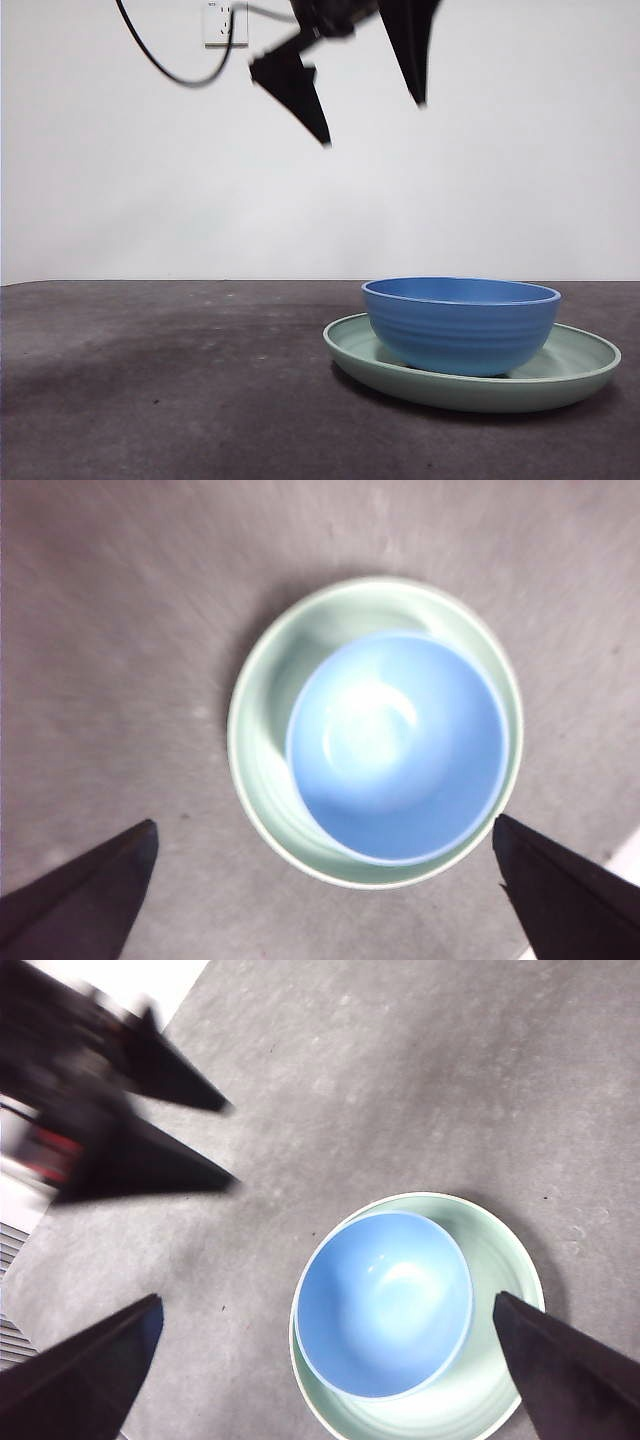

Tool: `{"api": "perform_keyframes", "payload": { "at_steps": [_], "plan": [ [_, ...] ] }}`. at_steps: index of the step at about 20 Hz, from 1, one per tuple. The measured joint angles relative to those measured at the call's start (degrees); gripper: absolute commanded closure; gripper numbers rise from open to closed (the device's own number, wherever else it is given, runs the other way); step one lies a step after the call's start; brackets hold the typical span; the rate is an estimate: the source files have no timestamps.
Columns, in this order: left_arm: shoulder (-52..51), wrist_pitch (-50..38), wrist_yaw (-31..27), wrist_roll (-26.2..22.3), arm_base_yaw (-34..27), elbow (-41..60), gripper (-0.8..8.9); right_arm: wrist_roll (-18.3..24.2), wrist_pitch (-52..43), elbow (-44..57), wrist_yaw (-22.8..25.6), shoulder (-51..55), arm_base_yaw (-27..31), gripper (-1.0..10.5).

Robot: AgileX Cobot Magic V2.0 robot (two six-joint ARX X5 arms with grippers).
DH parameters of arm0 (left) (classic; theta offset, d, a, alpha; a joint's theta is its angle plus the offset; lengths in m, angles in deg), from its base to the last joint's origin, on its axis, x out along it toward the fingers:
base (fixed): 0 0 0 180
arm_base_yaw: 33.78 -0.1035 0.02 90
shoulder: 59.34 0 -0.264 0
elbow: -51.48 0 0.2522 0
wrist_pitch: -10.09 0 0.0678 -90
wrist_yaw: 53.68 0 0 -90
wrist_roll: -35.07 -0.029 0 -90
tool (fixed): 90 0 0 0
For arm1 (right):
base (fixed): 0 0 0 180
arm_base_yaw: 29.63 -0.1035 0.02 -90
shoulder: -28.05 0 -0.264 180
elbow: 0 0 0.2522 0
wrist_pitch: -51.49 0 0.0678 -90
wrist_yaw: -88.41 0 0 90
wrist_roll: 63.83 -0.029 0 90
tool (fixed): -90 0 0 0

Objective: Pick up the blue bowl, put it on the green plate, put it on desk

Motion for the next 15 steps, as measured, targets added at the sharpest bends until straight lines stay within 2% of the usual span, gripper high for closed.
{"api": "perform_keyframes", "payload": {
  "at_steps": [6,11,12,15],
  "plan": [
    [-22.58,0.00,-0.68,-1.55,-0.44,6.10,2.55,0.02,0.02,0.00,0.00,0.00,0.00,3.4],
    [-45.51,-0.39,-2.89,-4.31,-0.44,23.06,2.55,0.02,0.26,0.00,-0.02,0.00,0.00,3.4],
    [-50.23,-2.25,-2.91,-4.35,-0.44,27.89,2.55,0.00,0.28,0.00,-0.02,0.00,0.00,3.4],
    [-67.47,-17.55,-2.93,-3.54,-0.44,46.05,2.55,0.02,0.35,0.00,-0.02,0.00,0.00,3.4]
  ]
}}
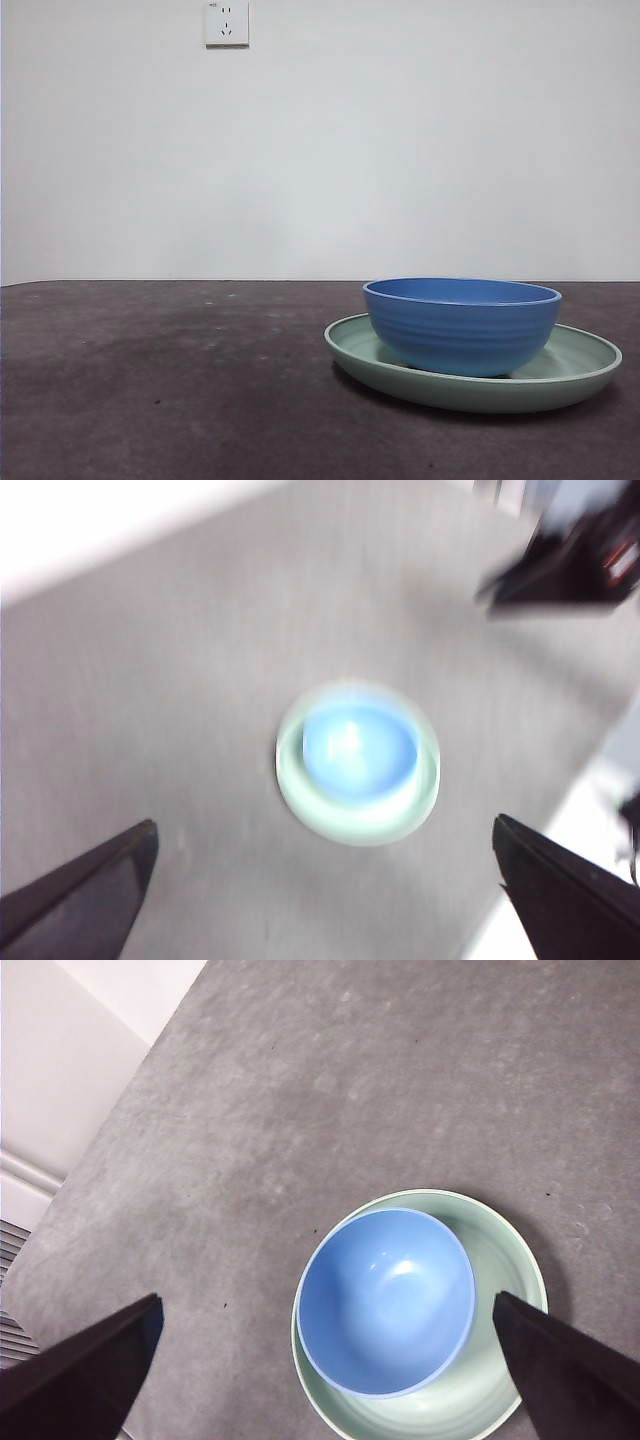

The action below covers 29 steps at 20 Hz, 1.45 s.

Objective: Pick up the blue bowl, put it on the green plate, put it on desk

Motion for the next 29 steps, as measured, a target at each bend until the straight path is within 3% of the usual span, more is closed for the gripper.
{"api": "perform_keyframes", "payload": {
  "at_steps": [4,8,24,29],
  "plan": [
    [-17.79,-5.03,-1.77,6.95,-0.02,20.81,2.55,0.00,0.26,0.00,0.00,0.00,0.00,3.4],
    [-22.99,-5.31,-2.14,8.87,0.00,30.27,2.55,0.00,0.33,0.00,0.00,0.00,0.00,3.4],
    [-23.91,-9.31,-2.62,8.52,0.00,31.28,2.55,1.01,4.26,0.00,0.37,0.00,0.00,3.5],
    [-23.91,-9.27,-2.62,8.52,0.00,31.28,2.55,5.33,15.39,0.00,7.06,-0.11,0.00,3.5]
  ]
}}
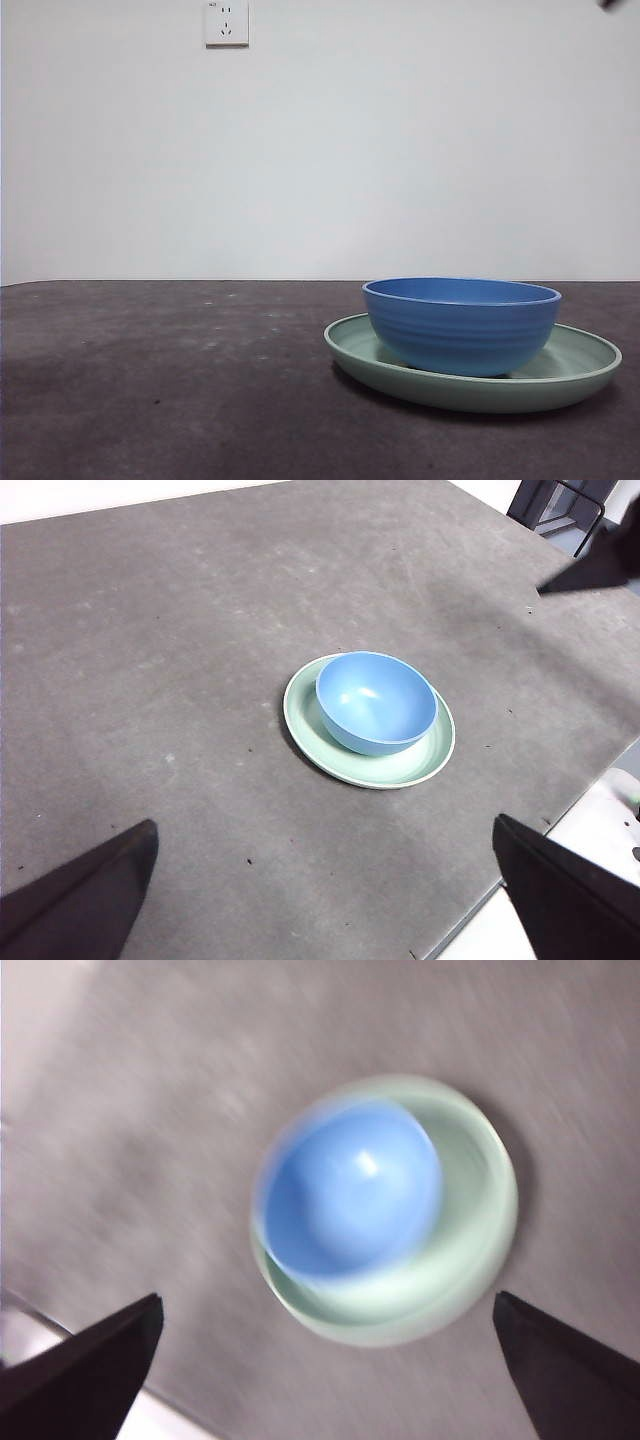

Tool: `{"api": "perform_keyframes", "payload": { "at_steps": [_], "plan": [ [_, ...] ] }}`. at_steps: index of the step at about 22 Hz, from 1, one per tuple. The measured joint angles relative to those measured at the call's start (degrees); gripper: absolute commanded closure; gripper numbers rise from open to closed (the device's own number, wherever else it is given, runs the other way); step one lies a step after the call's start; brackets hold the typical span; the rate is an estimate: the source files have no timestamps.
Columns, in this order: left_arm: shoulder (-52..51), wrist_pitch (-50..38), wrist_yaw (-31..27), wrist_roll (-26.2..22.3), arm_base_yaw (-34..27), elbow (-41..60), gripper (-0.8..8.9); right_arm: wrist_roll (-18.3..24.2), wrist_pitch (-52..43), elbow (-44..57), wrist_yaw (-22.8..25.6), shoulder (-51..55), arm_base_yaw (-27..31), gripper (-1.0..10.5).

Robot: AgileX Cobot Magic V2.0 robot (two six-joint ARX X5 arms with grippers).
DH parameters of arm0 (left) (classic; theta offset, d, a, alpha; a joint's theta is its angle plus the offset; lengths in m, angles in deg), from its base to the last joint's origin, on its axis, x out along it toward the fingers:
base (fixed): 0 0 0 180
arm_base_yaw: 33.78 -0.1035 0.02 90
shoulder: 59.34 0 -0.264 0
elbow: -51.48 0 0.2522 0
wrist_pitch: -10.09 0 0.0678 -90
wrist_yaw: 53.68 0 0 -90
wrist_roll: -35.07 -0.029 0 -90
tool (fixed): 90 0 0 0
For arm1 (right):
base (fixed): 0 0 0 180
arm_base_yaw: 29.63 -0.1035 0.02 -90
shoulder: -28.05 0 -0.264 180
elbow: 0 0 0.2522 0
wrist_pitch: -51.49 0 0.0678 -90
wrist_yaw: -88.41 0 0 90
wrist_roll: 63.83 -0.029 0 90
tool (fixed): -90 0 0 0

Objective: Pick up the blue bowl, put it on the green plate, put it on desk

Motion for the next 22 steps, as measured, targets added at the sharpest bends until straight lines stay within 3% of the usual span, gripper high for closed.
{"api": "perform_keyframes", "payload": {
  "at_steps": [4,6,22],
  "plan": [
    [0.00,0.00,0.00,0.00,0.00,0.02,2.55,2.62,5.09,0.00,8.24,-0.90,-0.44,3.5],
    [0.00,0.02,0.00,0.00,0.00,0.02,2.55,3.04,4.90,0.00,10.05,-1.84,-0.92,3.5],
    [0.00,0.02,0.00,0.00,0.00,0.02,2.55,3.02,-2.62,0.00,14.45,-24.44,-3.34,3.5]
  ]
}}
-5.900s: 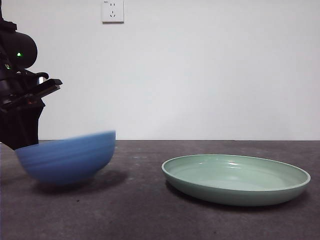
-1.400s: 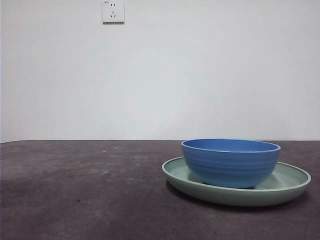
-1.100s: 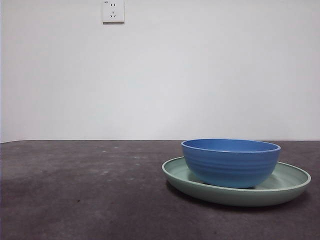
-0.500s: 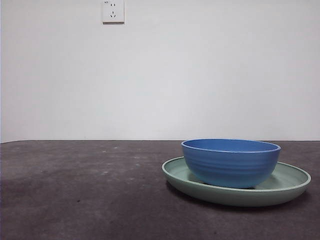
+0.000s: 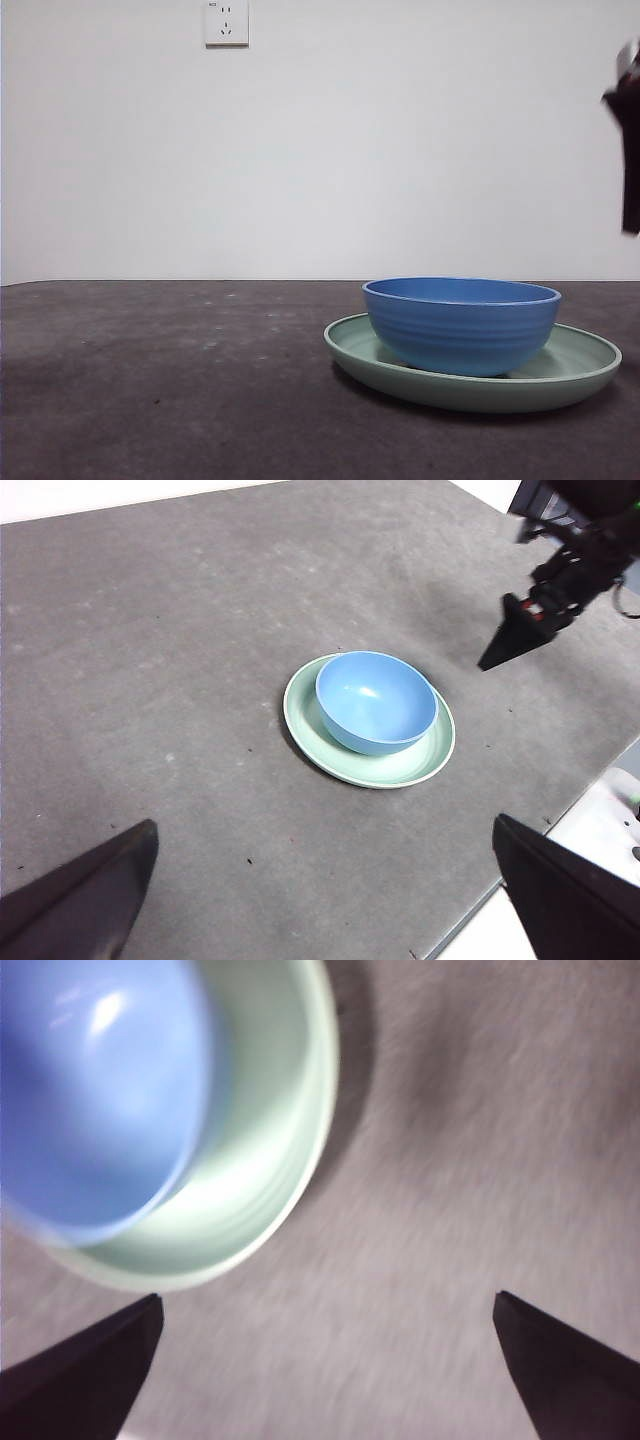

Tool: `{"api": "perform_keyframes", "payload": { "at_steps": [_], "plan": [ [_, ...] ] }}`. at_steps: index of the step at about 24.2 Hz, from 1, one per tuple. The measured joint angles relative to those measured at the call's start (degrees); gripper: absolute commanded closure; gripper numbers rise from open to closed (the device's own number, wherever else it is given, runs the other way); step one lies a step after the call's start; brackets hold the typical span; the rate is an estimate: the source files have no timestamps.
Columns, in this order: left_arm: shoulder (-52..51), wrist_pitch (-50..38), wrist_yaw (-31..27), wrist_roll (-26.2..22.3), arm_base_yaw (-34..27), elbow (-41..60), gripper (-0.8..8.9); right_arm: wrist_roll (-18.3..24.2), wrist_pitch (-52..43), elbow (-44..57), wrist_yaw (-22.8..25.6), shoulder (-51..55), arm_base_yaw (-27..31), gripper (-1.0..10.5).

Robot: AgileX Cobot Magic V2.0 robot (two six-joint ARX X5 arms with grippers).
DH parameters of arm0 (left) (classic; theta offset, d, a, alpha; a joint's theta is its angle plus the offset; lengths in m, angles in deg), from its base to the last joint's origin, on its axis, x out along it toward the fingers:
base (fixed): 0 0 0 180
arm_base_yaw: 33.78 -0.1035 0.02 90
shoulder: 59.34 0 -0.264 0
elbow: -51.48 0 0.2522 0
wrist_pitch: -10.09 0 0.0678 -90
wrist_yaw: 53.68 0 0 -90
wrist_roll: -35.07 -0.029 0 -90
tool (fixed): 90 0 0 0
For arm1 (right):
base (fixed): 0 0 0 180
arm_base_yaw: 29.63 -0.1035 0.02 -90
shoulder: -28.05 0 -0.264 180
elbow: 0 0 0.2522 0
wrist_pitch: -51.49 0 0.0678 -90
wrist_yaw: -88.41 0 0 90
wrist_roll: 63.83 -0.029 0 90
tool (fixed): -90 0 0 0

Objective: Pick up the blue bowl, put it on the green plate, put it on desk

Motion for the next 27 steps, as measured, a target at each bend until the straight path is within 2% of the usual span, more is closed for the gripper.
{"api": "perform_keyframes", "payload": {
  "at_steps": [10,15,19,21,27],
  "plan": [
    [0.00,0.00,0.00,0.00,0.00,-0.02,2.55,0.00,-7.96,0.00,-0.07,-10.93,-0.15,3.5],
    [0.00,0.00,0.00,0.00,0.00,0.00,2.55,0.00,-11.82,0.00,-0.17,-13.14,-0.68,4.6],
    [0.00,0.02,0.00,0.00,0.00,0.00,2.55,0.00,-13.53,0.00,-0.24,-14.10,-1.33,5.0],
    [0.00,0.02,0.00,0.00,0.00,0.00,2.55,0.07,-14.49,0.00,-1.09,-14.45,-1.77,5.7],
    [0.00,0.02,0.00,0.00,0.00,0.00,2.55,0.68,-16.37,0.00,-1.66,-14.58,-3.54,6.0]
  ]
}}
